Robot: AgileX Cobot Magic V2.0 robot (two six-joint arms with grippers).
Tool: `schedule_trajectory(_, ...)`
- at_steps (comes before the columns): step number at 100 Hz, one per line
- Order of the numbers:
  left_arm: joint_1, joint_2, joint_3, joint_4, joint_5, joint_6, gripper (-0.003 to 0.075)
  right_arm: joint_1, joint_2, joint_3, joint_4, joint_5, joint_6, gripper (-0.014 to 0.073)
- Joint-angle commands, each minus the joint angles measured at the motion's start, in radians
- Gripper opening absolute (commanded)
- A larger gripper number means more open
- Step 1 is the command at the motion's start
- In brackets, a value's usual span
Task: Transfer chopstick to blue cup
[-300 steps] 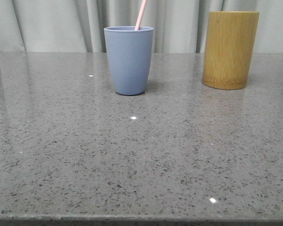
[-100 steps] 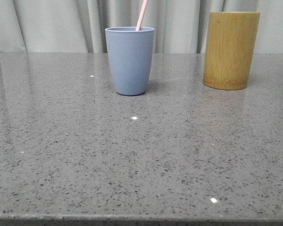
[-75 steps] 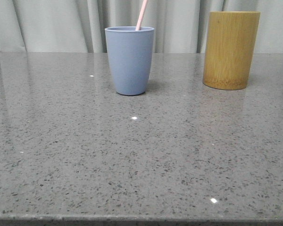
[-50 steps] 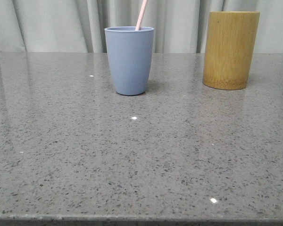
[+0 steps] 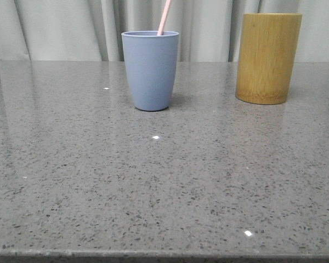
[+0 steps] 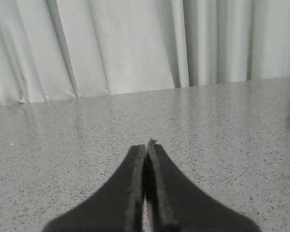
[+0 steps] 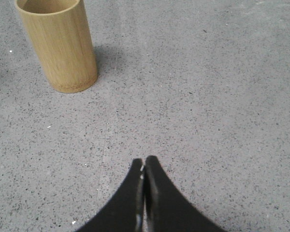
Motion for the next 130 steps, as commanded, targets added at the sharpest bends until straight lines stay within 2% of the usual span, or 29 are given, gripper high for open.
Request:
schedule_trajectory(1,-0.01,-0.033,0.007,0.0,-0.085,-0.01,-0.0019,-0.006,0.006,-0.028,-0.028,-0.063,-0.005,-0.0067)
schedule_trajectory(35,-0.01,-0.033,0.007,0.0,-0.085,-0.01,-0.0019,-0.006,-0.023,0.035,-0.029,-0.092,-0.005,-0.0067)
schedule_trajectory(44,-0.01,-0.033,0.007,0.0,-0.085,-0.01,-0.0019,-0.006,-0.069,0.108,-0.028,-0.194,-0.005,-0.0067)
schedule_trajectory(54,-0.01,-0.033,0.007,0.0,-0.085,-0.01,-0.0019,-0.006,-0.138,0.228,-0.004,-0.395,-0.019,-0.0067)
schedule_trajectory(61,-0.01,-0.033,0.007,0.0,-0.085,-0.01,-0.0019,-0.006,-0.19,0.307,0.039,-0.51,-0.075,-0.0067)
schedule_trajectory(71,-0.01,-0.033,0.007,0.0,-0.085,-0.01,-0.0019,-0.006,-0.266,0.401,0.116,-0.596,-0.191,-0.0067)
schedule_trajectory(89,-0.01,-0.033,0.007,0.0,-0.085,-0.01,-0.0019,-0.012,-0.417,0.524,0.19,-0.608,-0.338,-0.0067)
schedule_trajectory(103,-0.01,-0.033,0.007,0.0,-0.085,-0.01,-0.0019,-0.087,-0.511,0.575,0.225,-0.608,-0.338,-0.0067)
schedule_trajectory(113,-0.01,-0.033,0.007,0.0,-0.085,-0.01,-0.0019,-0.147,-0.509,0.59,0.239,-0.618,-0.338,-0.0067)
schedule_trajectory(130,-0.01,-0.033,0.007,0.0,-0.085,-0.01,-0.0019,-0.163,-0.509,0.602,0.239,-0.629,-0.338,-0.0067)
